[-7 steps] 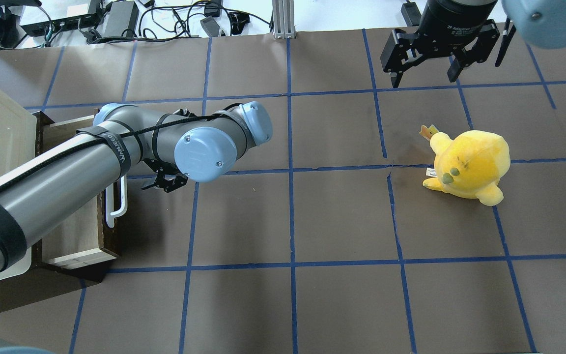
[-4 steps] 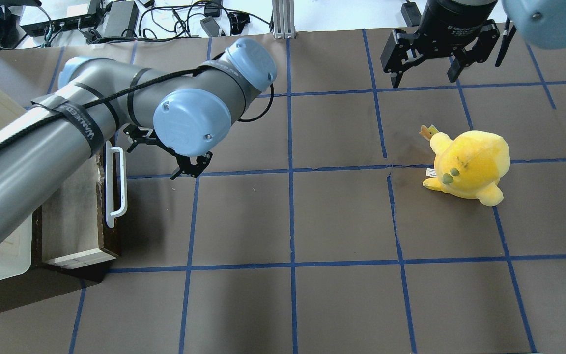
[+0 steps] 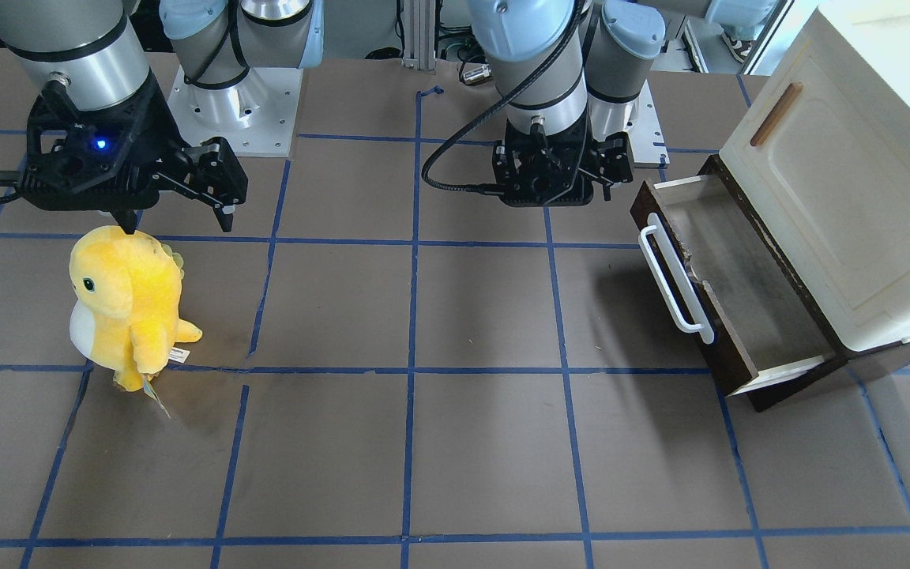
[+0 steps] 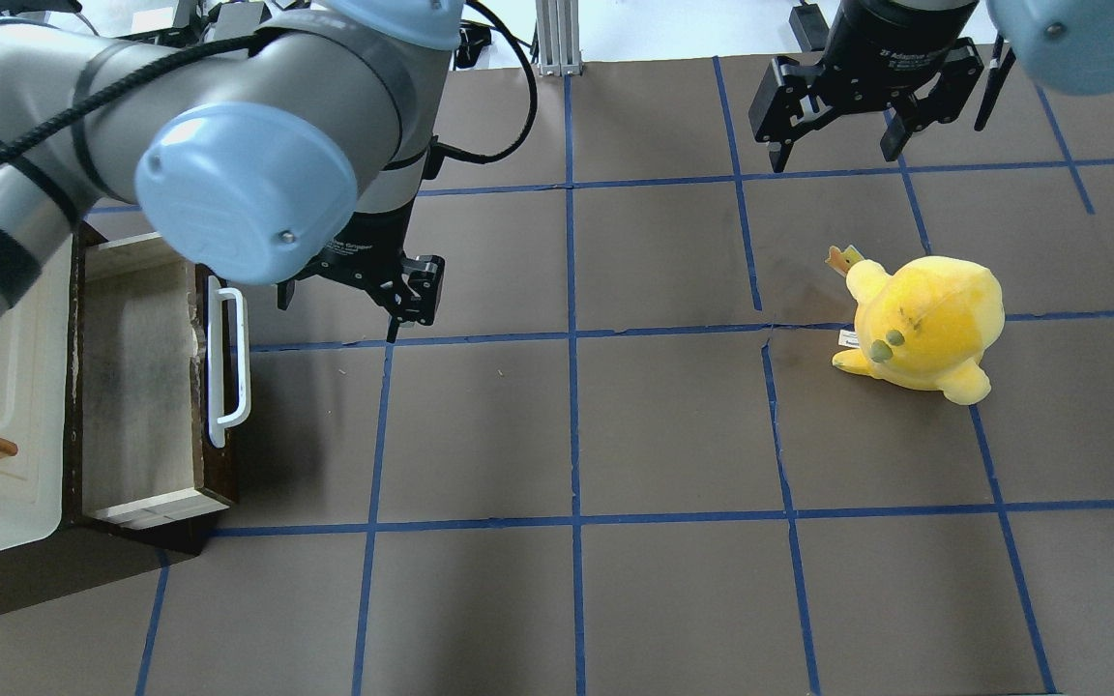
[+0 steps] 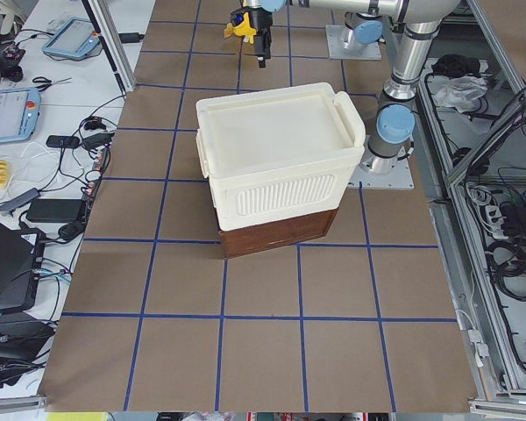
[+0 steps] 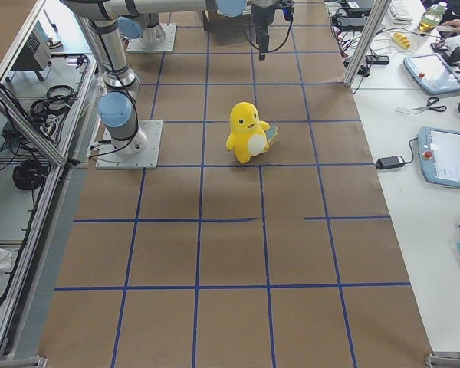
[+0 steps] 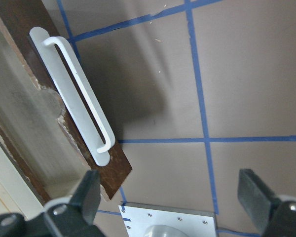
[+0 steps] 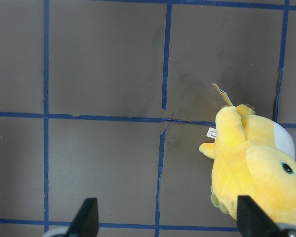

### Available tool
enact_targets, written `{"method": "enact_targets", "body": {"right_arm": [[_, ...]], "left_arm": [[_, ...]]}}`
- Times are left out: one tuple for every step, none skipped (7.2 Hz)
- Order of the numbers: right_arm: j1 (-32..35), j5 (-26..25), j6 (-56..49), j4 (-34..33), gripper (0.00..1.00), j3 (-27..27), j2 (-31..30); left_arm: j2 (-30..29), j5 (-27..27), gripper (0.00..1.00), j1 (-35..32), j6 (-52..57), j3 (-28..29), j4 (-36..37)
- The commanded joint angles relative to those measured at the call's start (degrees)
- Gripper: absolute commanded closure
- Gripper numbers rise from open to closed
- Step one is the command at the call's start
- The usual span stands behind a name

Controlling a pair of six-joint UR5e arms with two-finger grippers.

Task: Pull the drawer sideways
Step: 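Open the left gripper and lift it away from the handle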

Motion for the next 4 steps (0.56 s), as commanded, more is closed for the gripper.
{"method": "enact_targets", "body": {"right_arm": [[0.0,0.0,0.0,0.0,0.00,0.0,0.0],[0.0,0.0,0.0,0.0,0.00,0.0,0.0],[0.0,0.0,-0.1,0.0,0.00,0.0,0.0],[0.0,0.0,0.0,0.0,0.00,0.0,0.0]], "left_arm": [[3.3,-6.6,0.00,3.9,2.2,0.1,0.3],[4.4,-11.2,0.00,7.2,5.1,0.1,1.2],[6.2,-10.7,0.00,10.1,7.0,-0.2,1.1],[8.1,-10.7,0.00,11.8,9.0,-0.9,1.0]]}}
